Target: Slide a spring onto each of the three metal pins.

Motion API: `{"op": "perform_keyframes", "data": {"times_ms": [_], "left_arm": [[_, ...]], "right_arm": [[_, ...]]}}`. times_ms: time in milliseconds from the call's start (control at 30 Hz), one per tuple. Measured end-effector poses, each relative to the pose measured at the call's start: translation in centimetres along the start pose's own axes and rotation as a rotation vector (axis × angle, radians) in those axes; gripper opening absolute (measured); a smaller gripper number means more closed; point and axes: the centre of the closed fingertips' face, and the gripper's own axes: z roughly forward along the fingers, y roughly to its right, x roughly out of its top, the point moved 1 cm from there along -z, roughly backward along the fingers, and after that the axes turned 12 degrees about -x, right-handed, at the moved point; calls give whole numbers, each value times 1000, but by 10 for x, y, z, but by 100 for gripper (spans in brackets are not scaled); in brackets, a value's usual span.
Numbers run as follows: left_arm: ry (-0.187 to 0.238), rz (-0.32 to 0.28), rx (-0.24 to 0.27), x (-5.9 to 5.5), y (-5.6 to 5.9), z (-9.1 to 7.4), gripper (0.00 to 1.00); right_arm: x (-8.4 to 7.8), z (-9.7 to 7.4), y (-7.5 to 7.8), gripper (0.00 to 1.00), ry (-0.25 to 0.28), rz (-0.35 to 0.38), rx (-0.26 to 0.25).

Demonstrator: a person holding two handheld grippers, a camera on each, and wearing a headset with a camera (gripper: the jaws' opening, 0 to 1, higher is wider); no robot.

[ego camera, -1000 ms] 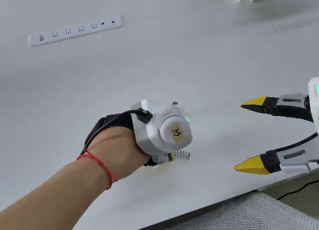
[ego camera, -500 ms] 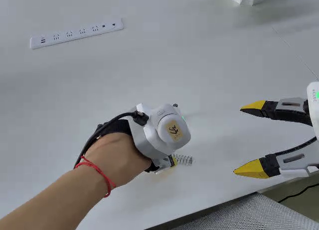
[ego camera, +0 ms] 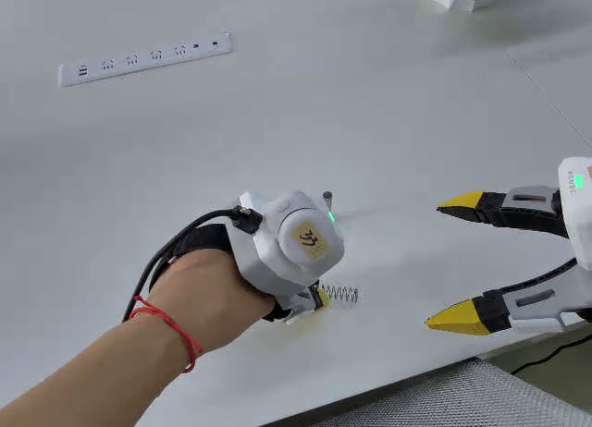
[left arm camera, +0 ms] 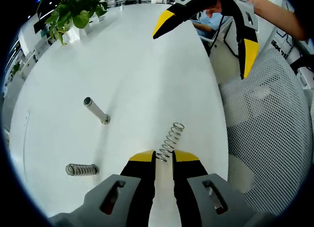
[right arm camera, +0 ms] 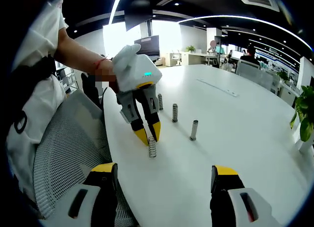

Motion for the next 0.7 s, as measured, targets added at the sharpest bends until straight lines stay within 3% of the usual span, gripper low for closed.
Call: {"op": "perform_keyframes", "data": {"times_ms": [333,700], "left_arm": [[118,-28,4,14,6,-20,9],[281,-58,30,24,7,-57,9]], "right_arm": [[15,5,-6,73,16,-22,26],[42,6,-8,69,45,-69,43]]}}
